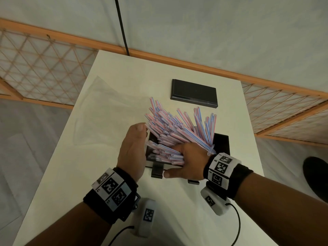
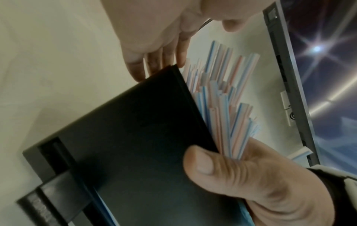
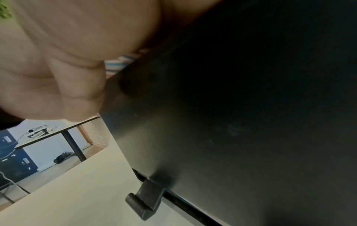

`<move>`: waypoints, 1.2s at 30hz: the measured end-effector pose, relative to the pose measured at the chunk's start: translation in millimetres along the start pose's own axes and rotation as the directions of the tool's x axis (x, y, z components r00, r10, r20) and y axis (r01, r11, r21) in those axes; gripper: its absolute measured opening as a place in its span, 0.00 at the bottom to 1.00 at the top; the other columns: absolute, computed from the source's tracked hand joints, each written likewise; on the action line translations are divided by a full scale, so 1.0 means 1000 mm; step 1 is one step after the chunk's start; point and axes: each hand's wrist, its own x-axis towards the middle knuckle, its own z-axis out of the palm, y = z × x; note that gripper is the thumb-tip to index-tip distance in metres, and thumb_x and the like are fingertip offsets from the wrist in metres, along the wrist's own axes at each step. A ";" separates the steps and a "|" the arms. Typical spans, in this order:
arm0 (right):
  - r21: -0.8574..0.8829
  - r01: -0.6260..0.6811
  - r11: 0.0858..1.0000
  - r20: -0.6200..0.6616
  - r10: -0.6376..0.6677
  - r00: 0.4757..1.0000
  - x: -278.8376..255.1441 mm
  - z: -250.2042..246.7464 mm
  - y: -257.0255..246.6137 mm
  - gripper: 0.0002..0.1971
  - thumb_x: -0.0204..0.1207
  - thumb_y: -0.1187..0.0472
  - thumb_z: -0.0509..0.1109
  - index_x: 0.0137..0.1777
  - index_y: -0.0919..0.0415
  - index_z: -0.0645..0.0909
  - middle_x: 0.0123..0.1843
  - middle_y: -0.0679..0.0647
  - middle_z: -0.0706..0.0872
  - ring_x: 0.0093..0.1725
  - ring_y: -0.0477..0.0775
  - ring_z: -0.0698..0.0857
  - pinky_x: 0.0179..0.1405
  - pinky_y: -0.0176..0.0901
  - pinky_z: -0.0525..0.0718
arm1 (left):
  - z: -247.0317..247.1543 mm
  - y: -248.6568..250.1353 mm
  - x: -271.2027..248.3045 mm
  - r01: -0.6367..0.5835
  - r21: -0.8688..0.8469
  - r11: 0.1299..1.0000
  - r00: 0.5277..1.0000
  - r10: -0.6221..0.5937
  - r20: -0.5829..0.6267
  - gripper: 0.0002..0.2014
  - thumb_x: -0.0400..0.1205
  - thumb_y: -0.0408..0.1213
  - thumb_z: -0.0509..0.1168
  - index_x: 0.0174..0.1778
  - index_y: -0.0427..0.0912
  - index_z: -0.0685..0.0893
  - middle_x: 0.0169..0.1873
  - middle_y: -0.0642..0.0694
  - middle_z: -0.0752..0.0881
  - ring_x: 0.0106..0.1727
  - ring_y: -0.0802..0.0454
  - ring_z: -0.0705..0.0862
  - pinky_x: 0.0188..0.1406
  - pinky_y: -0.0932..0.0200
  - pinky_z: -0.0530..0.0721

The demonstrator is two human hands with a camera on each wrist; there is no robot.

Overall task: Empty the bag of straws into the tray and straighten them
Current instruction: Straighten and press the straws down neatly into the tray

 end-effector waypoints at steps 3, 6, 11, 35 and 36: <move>0.013 -0.022 1.000 0.000 0.022 1.000 0.000 0.000 0.003 0.17 0.63 0.34 0.80 0.41 0.43 0.83 0.36 0.41 0.86 0.37 0.38 0.83 0.38 0.37 0.80 | -0.004 0.002 0.004 -0.007 0.065 0.998 1.000 0.009 -0.029 0.22 0.74 0.68 0.54 0.52 0.60 0.82 0.55 0.53 0.87 0.65 0.46 0.84 0.68 0.43 0.79; 0.021 -0.084 0.996 0.023 0.084 0.996 0.002 0.001 0.004 0.18 0.61 0.29 0.77 0.37 0.40 0.81 0.33 0.39 0.83 0.36 0.36 0.82 0.37 0.32 0.78 | -0.009 0.008 0.008 -0.035 0.123 0.992 0.997 0.043 -0.061 0.18 0.76 0.60 0.59 0.52 0.53 0.83 0.50 0.53 0.87 0.60 0.43 0.85 0.59 0.45 0.81; -0.034 -0.098 0.995 0.021 0.099 0.995 0.004 0.005 0.004 0.32 0.60 0.22 0.70 0.59 0.40 0.83 0.49 0.38 0.86 0.53 0.44 0.84 0.62 0.42 0.82 | -0.021 0.014 0.013 -0.027 0.178 0.984 0.998 0.035 -0.043 0.12 0.70 0.45 0.64 0.45 0.44 0.84 0.44 0.41 0.89 0.41 0.47 0.85 0.42 0.54 0.76; -0.206 0.232 0.950 -0.049 -0.247 0.968 -0.087 -0.005 0.008 0.26 0.79 0.38 0.66 0.70 0.54 0.78 0.65 0.50 0.82 0.62 0.52 0.80 0.63 0.41 0.78 | 0.027 -0.003 0.002 -0.036 0.321 0.946 0.999 0.032 0.017 0.31 0.89 0.52 0.53 0.83 0.37 0.56 0.60 0.54 0.81 0.57 0.54 0.84 0.45 0.78 0.74; -0.218 0.243 0.945 -0.079 -0.266 0.961 -0.090 -0.007 0.014 0.21 0.78 0.40 0.66 0.63 0.54 0.82 0.60 0.49 0.85 0.58 0.53 0.82 0.60 0.44 0.81 | 0.026 -0.003 0.001 -0.026 0.310 0.950 1.000 0.023 0.015 0.29 0.90 0.51 0.52 0.82 0.37 0.58 0.56 0.56 0.82 0.53 0.58 0.84 0.43 0.81 0.73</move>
